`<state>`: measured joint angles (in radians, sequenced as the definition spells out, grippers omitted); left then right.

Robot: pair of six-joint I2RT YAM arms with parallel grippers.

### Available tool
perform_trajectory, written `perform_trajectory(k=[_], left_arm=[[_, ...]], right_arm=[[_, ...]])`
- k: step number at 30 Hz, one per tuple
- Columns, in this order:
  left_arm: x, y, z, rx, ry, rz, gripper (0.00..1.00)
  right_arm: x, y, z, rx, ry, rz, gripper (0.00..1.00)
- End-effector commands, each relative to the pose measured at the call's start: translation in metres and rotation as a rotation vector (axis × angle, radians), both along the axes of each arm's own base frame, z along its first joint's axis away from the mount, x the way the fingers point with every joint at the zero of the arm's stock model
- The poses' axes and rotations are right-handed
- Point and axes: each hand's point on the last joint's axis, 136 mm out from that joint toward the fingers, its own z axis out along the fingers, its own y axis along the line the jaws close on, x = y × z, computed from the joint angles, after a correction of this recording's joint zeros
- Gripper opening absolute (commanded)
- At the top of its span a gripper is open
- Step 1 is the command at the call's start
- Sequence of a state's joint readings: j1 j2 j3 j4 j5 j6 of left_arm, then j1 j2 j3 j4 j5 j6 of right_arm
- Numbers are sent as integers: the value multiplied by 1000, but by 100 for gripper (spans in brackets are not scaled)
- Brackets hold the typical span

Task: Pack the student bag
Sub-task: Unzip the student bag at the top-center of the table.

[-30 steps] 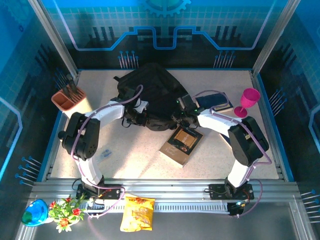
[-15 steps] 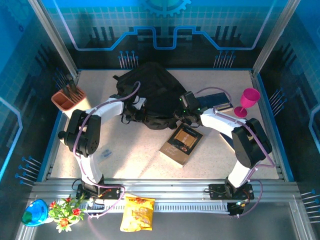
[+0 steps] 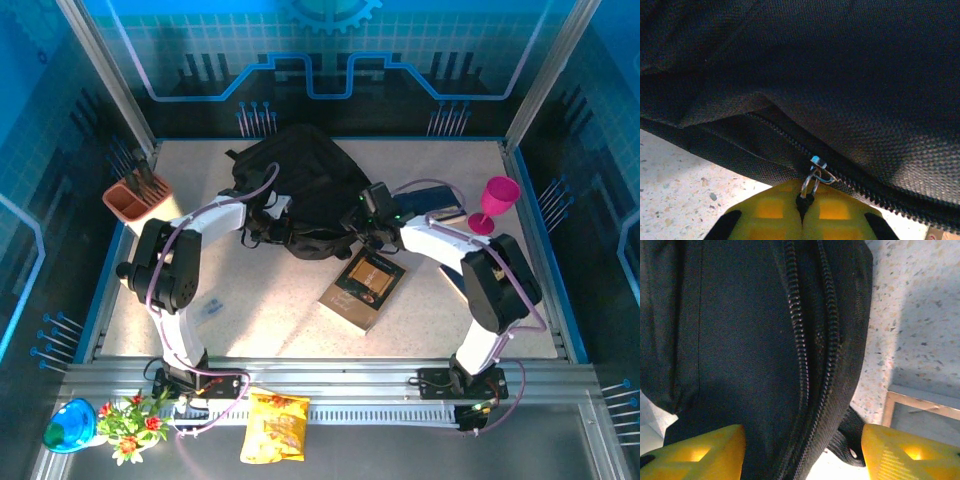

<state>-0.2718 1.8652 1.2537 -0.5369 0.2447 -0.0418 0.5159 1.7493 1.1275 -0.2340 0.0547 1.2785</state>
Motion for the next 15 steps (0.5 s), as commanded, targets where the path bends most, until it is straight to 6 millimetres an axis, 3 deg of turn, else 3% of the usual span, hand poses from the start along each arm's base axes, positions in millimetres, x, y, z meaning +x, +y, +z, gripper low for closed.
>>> perform_trajectory(k=[1,5,9,15], left_arm=[[-5,2,4,-14,-3,-29,0],[-9,8,1,24,-14,-50,0],[-8,20,1,35,2,-31,0],[12,35,-1,-20,32,61,4]], right_arm=[[7,10,-8,34,40,-19,56],[15,1,-7,-21,12,-19,30],[20,-26,-3,-104,-27,-39,11],[22,-49,4,-147,-59,-34,3]])
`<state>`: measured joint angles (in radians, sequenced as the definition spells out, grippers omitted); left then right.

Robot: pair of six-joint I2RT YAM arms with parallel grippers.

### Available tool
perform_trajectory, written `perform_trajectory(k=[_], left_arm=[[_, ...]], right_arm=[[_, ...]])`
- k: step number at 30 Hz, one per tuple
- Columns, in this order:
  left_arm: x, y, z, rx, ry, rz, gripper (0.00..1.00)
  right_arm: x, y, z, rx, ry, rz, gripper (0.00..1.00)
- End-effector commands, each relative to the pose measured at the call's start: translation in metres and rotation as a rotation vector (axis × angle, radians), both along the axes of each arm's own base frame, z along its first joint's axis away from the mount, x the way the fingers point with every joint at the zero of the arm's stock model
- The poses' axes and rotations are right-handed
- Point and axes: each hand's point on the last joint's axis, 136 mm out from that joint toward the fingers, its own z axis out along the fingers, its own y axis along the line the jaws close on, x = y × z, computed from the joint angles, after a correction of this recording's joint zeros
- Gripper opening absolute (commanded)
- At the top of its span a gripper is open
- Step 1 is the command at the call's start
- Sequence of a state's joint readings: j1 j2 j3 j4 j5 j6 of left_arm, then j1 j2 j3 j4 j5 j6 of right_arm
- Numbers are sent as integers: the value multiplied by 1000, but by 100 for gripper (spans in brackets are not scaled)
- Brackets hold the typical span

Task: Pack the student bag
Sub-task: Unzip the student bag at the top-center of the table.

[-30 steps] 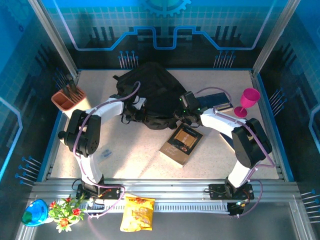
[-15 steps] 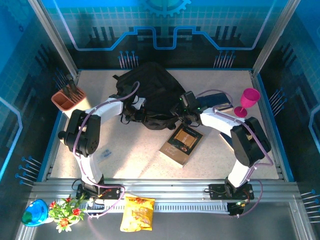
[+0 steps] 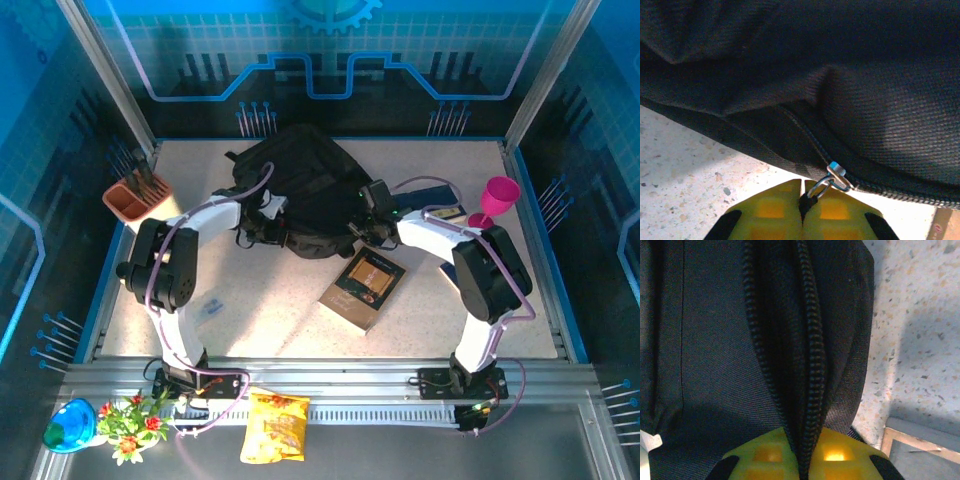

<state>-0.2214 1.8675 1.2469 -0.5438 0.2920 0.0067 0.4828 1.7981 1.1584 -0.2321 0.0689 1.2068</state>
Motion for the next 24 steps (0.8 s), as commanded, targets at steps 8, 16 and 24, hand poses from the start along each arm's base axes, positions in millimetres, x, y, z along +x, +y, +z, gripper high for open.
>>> perform_trajectory(k=[8,16,24], left_arm=[[35,40,15,45,-15,177,29],[25,44,58,6,-114,266,47],[3,39,97,-115,-198,371,59]], right_arm=[[9,-12,16,-24,-63,32,2],[6,30,20,45,-69,109,4],[-9,100,17,106,-56,236,7]])
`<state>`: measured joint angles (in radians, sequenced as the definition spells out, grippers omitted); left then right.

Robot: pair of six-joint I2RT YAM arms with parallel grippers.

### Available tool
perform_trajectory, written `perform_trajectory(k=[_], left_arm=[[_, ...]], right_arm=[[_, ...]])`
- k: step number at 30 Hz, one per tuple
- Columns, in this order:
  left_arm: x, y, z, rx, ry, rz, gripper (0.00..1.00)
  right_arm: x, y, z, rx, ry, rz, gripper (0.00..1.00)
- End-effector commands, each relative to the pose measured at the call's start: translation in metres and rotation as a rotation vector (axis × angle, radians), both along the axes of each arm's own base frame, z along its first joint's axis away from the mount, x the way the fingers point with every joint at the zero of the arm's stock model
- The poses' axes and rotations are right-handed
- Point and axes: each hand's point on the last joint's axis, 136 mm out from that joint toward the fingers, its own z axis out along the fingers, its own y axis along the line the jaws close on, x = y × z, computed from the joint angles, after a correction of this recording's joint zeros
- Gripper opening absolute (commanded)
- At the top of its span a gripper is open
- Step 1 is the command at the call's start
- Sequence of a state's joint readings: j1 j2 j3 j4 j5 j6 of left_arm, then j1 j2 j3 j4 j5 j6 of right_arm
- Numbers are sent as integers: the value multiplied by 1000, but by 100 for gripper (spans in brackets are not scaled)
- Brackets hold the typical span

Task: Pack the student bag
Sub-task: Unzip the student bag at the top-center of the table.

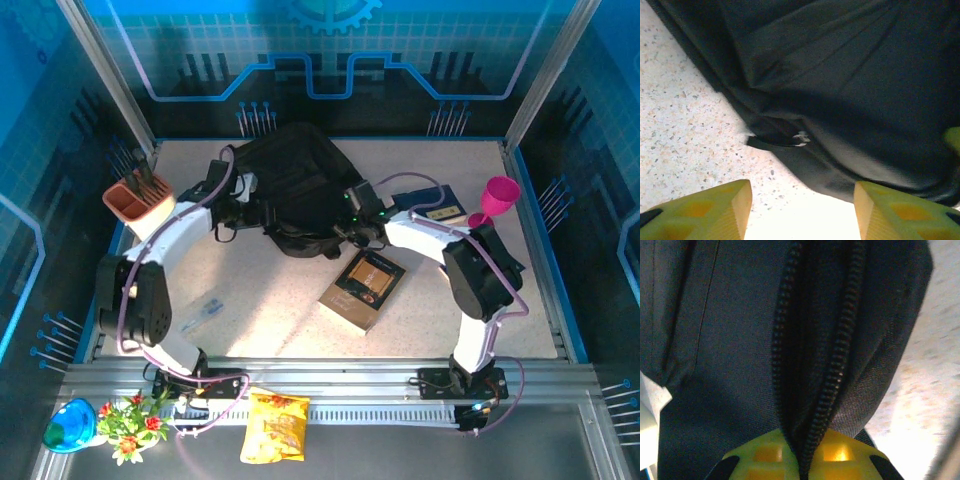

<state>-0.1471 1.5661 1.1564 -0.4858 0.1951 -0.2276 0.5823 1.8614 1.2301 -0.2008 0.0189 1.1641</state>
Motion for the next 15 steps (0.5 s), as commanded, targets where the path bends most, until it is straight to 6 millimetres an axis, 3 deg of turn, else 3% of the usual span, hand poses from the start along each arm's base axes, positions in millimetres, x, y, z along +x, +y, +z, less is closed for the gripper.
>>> perform_trajectory(k=[1,4,7,11,15], left_arm=[[-6,-7,13,-85,-26,59,60],[-11,-10,21,-116,-33,77,62],[-16,-15,28,-136,-38,76,64],[-24,-29,32,-161,-38,50,67],[-34,-55,33,-165,-37,-19,70]], right_arm=[[-4,49,12,75,-19,92,9],[-11,64,11,74,-15,144,19],[-16,55,23,42,-63,172,40],[-34,16,50,-60,-155,190,64],[-64,-37,51,-180,-183,161,71]])
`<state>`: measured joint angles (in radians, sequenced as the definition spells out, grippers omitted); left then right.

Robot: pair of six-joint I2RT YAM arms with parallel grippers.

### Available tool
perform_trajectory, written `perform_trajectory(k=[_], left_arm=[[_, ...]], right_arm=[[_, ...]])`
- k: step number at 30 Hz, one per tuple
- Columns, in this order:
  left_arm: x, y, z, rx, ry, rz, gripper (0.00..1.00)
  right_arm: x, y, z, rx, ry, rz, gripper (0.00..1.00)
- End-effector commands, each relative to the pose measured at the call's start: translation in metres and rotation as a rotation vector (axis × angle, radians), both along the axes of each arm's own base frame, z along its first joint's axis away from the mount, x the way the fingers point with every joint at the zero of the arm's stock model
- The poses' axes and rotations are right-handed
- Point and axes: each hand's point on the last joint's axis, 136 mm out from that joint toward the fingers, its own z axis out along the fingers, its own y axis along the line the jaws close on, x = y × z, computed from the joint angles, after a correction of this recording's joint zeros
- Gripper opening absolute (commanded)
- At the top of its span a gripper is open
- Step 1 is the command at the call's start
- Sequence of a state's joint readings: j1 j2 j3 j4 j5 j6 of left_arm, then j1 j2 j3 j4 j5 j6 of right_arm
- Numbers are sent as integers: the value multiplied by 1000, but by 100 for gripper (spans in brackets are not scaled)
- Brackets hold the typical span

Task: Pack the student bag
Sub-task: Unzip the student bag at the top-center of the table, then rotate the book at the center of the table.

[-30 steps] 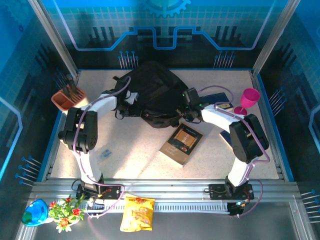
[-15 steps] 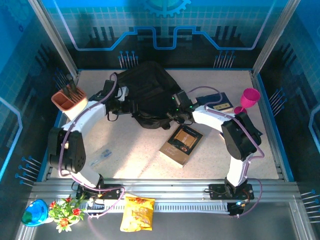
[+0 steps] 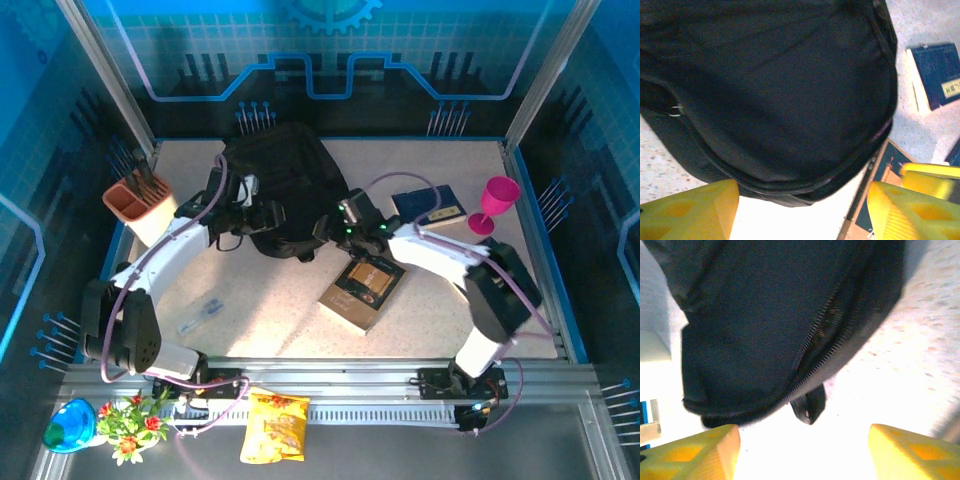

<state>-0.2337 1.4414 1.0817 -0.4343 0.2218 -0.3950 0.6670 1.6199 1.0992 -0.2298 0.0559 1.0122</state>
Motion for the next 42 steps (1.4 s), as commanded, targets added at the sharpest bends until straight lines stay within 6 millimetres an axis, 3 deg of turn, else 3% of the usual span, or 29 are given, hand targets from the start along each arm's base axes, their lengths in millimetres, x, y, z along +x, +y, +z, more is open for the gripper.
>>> perform_trajectory(k=[1,6,9,12,17,25,30,33,37,39,42], left_arm=[[-13,-27,6,-33,-15,-63,70],[-25,-64,0,-13,-27,-143,81],[-30,-82,-8,-17,-16,-174,81],[-36,-101,-15,-22,-5,-212,81],[-44,-123,-30,-13,31,-257,81],[-53,-153,-50,-26,95,-310,81],[-55,-167,-64,-14,140,-310,78],[-56,-171,-73,-10,172,-279,76],[-62,-179,-81,-35,222,-225,73],[-64,-184,-87,-45,237,-206,72],[-62,-182,-96,-22,244,-151,67]], right_arm=[[-22,-52,-1,-145,-42,-35,71],[-71,-99,-41,-208,62,-85,71],[-91,-109,-63,-186,130,-103,69],[-99,-113,-78,-144,163,-116,67],[-92,-119,-96,-101,178,-128,63],[-60,-142,-116,-185,199,-115,56],[-29,-145,-113,-192,189,-76,53],[-18,-140,-96,-181,158,-35,51],[-20,-144,-75,-206,95,-6,55],[-27,-152,-76,-251,101,5,55],[-38,-158,-86,-287,141,27,47]])
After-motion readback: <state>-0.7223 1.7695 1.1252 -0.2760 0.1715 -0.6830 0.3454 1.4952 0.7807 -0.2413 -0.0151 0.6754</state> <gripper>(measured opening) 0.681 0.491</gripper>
